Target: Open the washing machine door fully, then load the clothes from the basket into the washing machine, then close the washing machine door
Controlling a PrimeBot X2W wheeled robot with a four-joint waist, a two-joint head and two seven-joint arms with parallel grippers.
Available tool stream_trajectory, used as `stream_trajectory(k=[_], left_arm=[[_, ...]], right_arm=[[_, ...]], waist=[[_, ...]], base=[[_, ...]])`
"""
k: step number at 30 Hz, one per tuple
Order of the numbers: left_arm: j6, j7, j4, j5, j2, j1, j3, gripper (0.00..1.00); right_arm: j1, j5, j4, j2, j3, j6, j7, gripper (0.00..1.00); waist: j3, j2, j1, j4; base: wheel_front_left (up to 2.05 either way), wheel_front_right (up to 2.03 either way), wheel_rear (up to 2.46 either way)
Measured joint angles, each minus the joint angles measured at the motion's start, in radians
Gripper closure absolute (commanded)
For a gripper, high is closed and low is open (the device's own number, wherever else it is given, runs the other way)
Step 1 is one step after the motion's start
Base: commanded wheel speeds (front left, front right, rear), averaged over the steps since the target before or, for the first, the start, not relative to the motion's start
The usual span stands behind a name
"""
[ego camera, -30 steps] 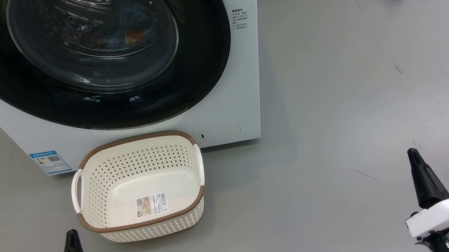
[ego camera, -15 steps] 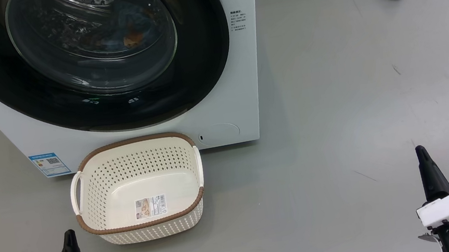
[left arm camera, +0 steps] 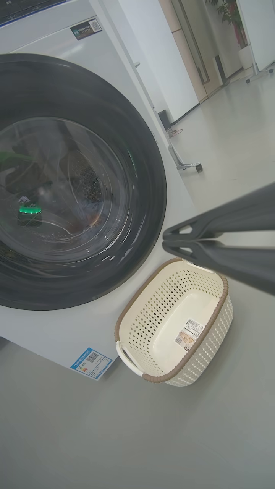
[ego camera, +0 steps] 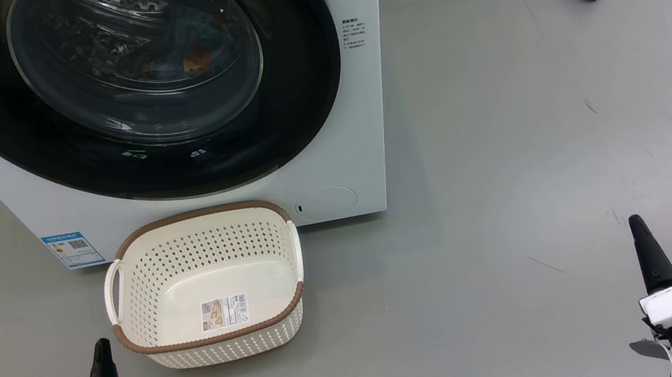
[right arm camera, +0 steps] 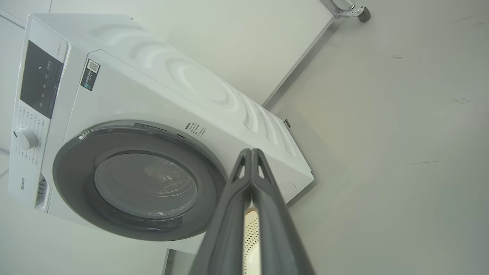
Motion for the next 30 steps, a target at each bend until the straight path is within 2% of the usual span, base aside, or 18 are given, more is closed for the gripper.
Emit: stream_trajectory(k=[30], left_arm=[[0.000,0.093,0.059,-0.409,0.014,-0.074,0.004,1.00]], right_arm=[[-0.043,0.382,0.042,0.015,-0.070,0.011,0.100,1.00]], waist=[[-0.011,0.0000,0.0000,-0.010]], base=[[0.00,0.00,0.00]])
